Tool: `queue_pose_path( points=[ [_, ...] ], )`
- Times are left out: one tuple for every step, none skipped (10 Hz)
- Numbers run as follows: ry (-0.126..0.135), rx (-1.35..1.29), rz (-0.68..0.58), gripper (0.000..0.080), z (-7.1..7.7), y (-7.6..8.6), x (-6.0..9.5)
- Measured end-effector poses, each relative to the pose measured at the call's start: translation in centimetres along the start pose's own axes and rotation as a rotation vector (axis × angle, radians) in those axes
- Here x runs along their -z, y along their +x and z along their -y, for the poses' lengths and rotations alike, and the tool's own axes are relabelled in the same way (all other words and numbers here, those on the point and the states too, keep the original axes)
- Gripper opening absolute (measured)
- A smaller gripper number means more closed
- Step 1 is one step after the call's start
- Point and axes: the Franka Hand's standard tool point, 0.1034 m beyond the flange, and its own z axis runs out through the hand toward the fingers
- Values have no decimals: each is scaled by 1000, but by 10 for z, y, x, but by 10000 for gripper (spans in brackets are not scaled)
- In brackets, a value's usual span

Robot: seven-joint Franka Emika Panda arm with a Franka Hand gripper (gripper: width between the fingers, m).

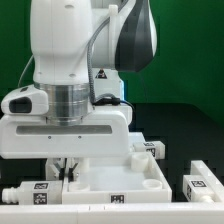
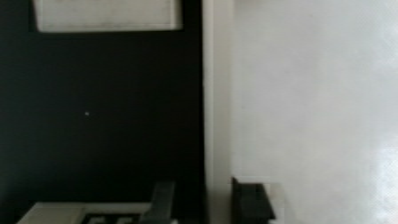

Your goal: Assemble square table

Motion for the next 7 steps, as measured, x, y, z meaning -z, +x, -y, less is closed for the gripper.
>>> queue_pose_path(
  points=[
    [0,1,0,51,1,0,1],
    [10,-16,22,244,8,1,9],
    [25,-20,42,244,16,9,26],
    [33,-45,45,393,22,22,43],
    [36,-78,51,533,34,27,48],
    [38,-147,62,612,52,29,50],
    [32,-239,80,612,74,31,49]
  ],
)
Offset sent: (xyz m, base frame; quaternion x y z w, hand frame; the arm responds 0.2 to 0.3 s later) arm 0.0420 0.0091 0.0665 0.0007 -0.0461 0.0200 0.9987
